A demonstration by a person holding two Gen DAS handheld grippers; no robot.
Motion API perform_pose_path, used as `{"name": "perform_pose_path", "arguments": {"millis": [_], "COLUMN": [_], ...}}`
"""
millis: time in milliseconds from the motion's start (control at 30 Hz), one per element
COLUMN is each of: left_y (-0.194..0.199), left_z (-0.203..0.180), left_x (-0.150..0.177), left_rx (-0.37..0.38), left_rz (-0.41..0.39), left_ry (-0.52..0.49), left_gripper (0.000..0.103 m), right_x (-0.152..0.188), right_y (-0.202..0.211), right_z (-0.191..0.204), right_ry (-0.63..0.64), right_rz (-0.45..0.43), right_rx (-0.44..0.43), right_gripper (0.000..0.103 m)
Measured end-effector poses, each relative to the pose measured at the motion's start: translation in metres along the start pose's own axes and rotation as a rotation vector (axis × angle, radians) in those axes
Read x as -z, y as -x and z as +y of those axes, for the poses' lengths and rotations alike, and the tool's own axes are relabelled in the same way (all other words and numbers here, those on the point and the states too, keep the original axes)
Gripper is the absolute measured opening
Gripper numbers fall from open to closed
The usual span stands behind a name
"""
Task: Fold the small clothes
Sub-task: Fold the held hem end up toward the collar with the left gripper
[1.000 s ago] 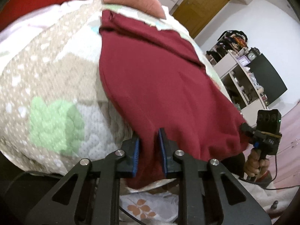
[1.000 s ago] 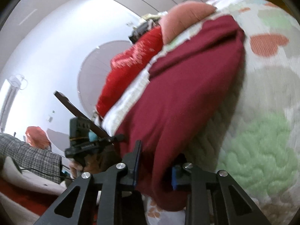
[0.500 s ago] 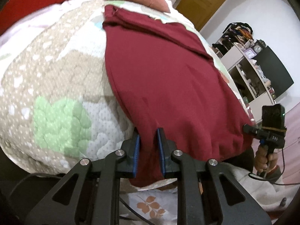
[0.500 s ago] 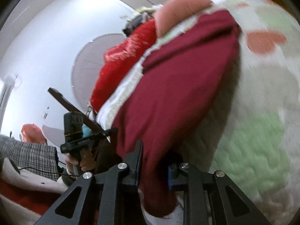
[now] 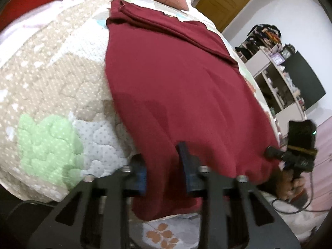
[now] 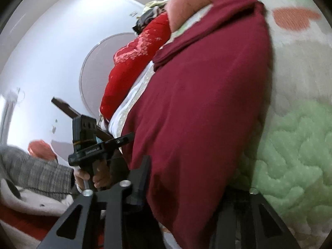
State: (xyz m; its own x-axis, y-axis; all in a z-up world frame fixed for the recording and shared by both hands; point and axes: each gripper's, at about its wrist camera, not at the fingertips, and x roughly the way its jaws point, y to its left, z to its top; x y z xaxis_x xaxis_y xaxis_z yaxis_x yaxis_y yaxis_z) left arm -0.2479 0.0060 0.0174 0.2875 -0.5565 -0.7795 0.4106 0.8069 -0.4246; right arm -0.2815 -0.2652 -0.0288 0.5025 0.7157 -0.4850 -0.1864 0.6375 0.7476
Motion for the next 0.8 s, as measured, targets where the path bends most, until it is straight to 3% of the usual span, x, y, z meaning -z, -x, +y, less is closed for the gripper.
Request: {"name": "perform_pose_path", "arguments": {"millis": [233, 400, 500, 800], "left_y": [0.016, 0.034, 0.042, 0.049], "left_z": [0.003, -0.002, -0.004, -0.004], "left_x": [-0.004, -0.019, -0.029, -0.067], "left_rx": [0.041, 0.066, 0.043, 0.011], "left_rz": [-0.035, -0.104, -0.15, -0.241], "left_ry": [0.009, 0.001, -0.013, -0.012], "left_gripper": [0.016, 0.016, 0.016, 0.016], "right_x": [-0.017, -0.033, -0.04, -0.069], "right_y": [0.03, 0.036, 0.039, 0.064], "right_z": [0.024, 0.038, 0.042, 0.049], "right_ry": [0.038, 0.075, 0.092, 0.159], "right_rz": [-0.145, -0.206, -0.223, -0.292], "right_rx": [-0.071, -0.1, -0.104, -0.053], "right_gripper": [0.016, 0.016, 0.015, 0.015]}}
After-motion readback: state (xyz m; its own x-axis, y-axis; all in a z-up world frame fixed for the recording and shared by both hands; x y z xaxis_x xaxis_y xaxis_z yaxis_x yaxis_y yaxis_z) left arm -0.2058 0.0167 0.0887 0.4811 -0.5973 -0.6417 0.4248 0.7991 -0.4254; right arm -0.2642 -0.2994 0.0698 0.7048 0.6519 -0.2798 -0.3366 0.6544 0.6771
